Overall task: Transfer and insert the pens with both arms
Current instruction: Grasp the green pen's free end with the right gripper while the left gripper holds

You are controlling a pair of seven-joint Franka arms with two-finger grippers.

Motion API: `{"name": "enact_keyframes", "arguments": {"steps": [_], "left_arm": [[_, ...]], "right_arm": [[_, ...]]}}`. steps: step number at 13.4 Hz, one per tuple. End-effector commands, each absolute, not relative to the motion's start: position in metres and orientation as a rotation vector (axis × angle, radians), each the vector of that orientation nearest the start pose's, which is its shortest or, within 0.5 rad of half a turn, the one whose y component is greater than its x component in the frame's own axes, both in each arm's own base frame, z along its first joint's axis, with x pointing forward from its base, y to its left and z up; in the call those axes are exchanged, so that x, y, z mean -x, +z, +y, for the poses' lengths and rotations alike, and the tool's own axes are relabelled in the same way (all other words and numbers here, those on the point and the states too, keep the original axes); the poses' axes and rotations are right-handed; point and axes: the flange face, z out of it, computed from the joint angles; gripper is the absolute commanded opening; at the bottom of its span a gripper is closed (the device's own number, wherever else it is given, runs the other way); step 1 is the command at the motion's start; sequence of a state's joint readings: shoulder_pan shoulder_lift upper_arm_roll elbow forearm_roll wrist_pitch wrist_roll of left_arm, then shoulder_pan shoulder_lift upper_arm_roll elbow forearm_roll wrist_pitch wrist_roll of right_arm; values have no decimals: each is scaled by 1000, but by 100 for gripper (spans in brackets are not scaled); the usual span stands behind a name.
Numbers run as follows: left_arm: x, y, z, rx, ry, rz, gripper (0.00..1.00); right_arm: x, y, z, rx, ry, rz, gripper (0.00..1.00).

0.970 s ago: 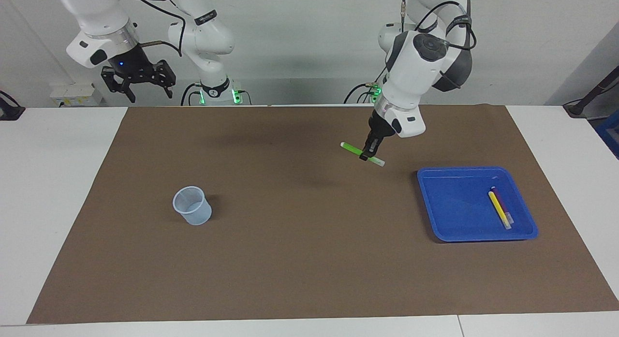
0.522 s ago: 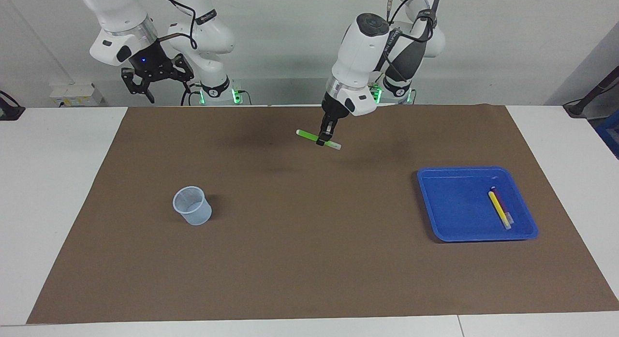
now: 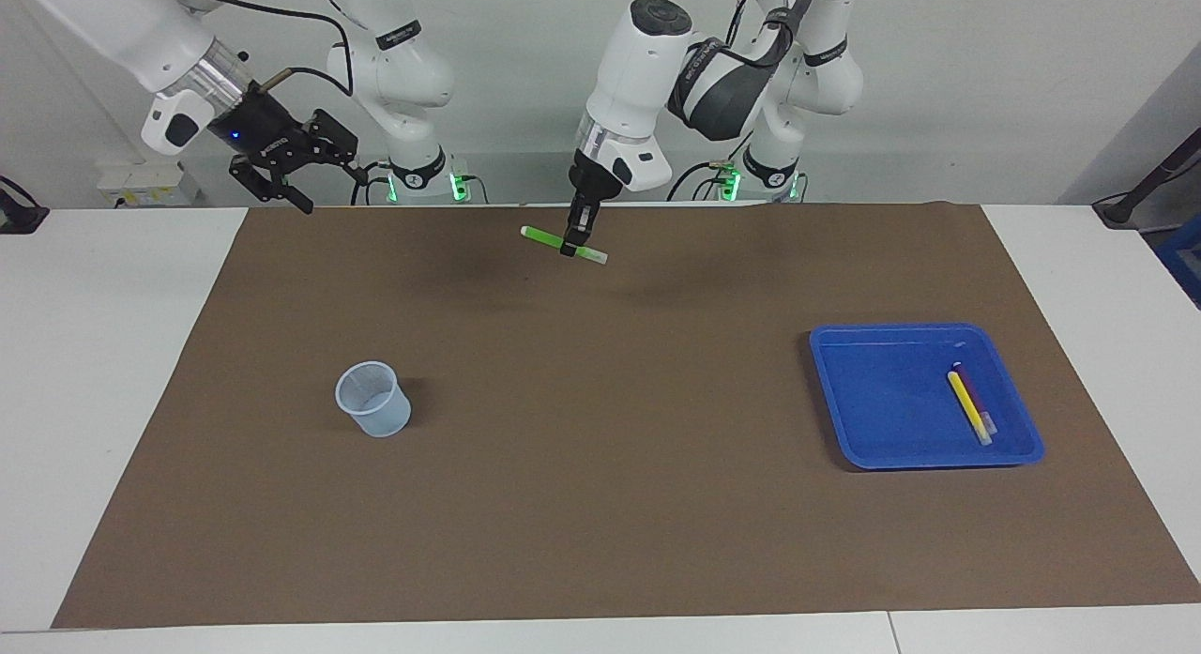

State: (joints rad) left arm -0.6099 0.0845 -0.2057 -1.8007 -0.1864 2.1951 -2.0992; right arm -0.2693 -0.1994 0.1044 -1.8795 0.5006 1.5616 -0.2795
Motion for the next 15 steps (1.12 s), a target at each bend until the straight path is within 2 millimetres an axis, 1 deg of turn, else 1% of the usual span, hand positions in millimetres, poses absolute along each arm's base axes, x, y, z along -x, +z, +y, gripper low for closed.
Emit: {"name": "enact_keyframes", "arguments": {"steps": [1, 3, 4, 5, 6, 7, 8, 10, 12, 13, 14, 15], "left_arm": [[-416, 530, -457, 2610, 307, -2342, 0], [-416, 529, -460, 2581, 374, -2418, 0], [-412, 529, -465, 2596, 379, -2413, 0], [-407, 529, -470, 2616, 384, -2413, 0], [-407, 528, -471, 2610, 388, -2454, 0], [-401, 528, -478, 2610, 403, -2493, 0], [-401, 528, -479, 2623, 404, -2533, 0], [-397, 530, -485, 2658, 411, -2560, 0], [-398, 531, -486, 2669, 412, -2570, 0], [-399, 532, -487, 2685, 412, -2590, 0], [-398, 535, -491, 2710, 417, -2608, 0], [-399, 534, -493, 2721, 421, -2627, 0]], "right_arm": [[-493, 563, -12, 2523, 4, -54, 100], [-490, 548, -1, 2454, 30, -38, 100], [-487, 543, 11, 2430, 32, -48, 100], [-484, 539, 19, 2398, 17, -48, 100], [-482, 538, 30, 2369, 2, -65, 100], [-481, 537, 39, 2363, -1, -76, 100], [-483, 537, 47, 2359, -16, -84, 100], [-485, 538, 56, 2358, -39, -94, 100], [-488, 539, 64, 2367, -65, -93, 100], [-488, 540, 71, 2369, -66, -104, 100], [-488, 539, 79, 2370, -59, -112, 97], [-488, 539, 79, 2371, -62, -106, 90]]}}
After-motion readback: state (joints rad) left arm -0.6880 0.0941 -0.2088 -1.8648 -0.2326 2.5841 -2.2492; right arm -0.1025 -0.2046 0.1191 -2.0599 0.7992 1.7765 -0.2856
